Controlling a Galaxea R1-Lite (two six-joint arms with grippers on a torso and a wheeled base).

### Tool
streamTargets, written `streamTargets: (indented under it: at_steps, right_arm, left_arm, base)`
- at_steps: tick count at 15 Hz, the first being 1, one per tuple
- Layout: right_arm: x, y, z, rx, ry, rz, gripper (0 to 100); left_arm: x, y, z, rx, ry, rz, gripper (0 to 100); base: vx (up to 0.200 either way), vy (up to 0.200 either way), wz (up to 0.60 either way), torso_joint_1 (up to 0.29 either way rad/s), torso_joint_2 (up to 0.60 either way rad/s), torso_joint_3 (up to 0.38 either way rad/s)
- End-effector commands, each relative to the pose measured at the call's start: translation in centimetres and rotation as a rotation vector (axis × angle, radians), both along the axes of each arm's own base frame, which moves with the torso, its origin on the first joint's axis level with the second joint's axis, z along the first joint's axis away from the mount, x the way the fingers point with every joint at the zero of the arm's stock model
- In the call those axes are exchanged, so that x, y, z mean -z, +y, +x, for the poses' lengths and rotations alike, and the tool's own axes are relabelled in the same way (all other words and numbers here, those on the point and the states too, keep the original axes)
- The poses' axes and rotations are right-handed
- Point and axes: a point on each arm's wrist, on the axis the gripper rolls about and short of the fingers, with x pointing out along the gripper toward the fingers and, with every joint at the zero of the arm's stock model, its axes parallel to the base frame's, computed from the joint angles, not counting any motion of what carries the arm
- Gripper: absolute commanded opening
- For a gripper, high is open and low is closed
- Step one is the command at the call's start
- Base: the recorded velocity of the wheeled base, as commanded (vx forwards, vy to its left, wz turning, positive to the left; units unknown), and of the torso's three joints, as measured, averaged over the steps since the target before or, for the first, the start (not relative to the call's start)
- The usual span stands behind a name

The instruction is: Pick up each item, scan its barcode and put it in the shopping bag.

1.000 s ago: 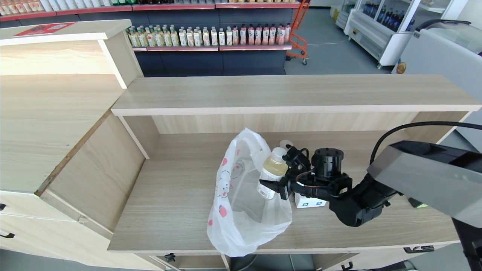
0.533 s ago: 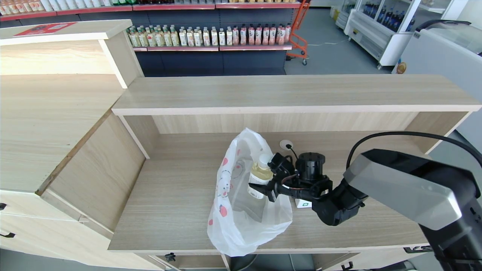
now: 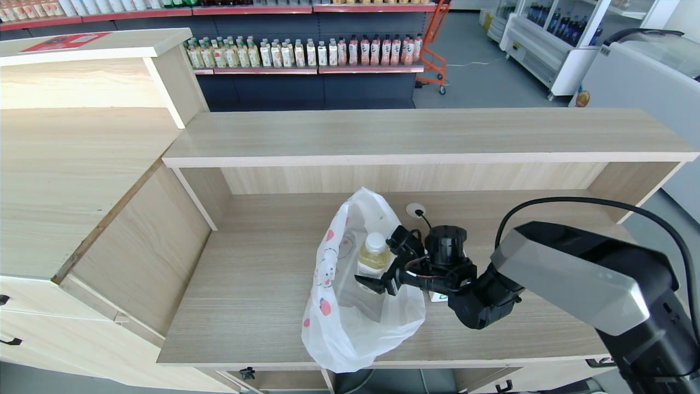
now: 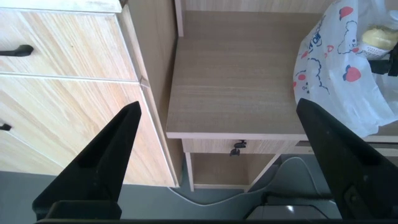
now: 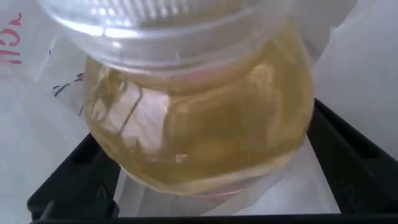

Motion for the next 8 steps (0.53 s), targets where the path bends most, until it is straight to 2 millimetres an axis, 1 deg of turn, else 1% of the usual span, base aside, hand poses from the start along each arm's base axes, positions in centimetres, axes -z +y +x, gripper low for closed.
streamTargets:
  at_steps: [1, 2, 3, 5, 7, 8]
  right_arm:
    - [-2.4, -0.4, -0.7, 0.023, 0.071, 0.084, 100]
    - [-3.4, -0.5, -1.0, 0.032, 0.108, 0.122, 100]
    - [-5.3, -1.1, -1.9, 0.057, 0.200, 0.208, 100]
    - [-7.6, -2.5, -2.9, 0.096, 0.296, 0.309, 100]
    - [-10.0, -3.6, -3.9, 0.117, 0.347, 0.392, 100]
    - [-10.7, -4.0, -4.3, 0.121, 0.353, 0.409, 100]
  left_arm:
    - [0.0, 0.0, 0.0, -0.001, 0.000, 0.000, 100]
    - [0.0, 0.0, 0.0, -0.001, 0.000, 0.000, 100]
    - [0.0, 0.0, 0.0, -0.001, 0.000, 0.000, 100]
    - [0.0, 0.0, 0.0, -0.001, 0.000, 0.000, 100]
    - [0.0, 0.0, 0.0, -0.001, 0.000, 0.000, 100]
    - [0.0, 0.0, 0.0, -0.001, 0.000, 0.000, 100]
  base:
    - [0.000, 0.000, 0.00, 0.000, 0.00, 0.000]
    - [0.000, 0.000, 0.00, 0.000, 0.00, 0.000]
    - [0.000, 0.000, 0.00, 0.000, 0.00, 0.000]
    - [0.000, 0.000, 0.00, 0.000, 0.00, 0.000]
    - [0.000, 0.000, 0.00, 0.000, 0.00, 0.000]
    - [0.000, 0.000, 0.00, 0.000, 0.00, 0.000]
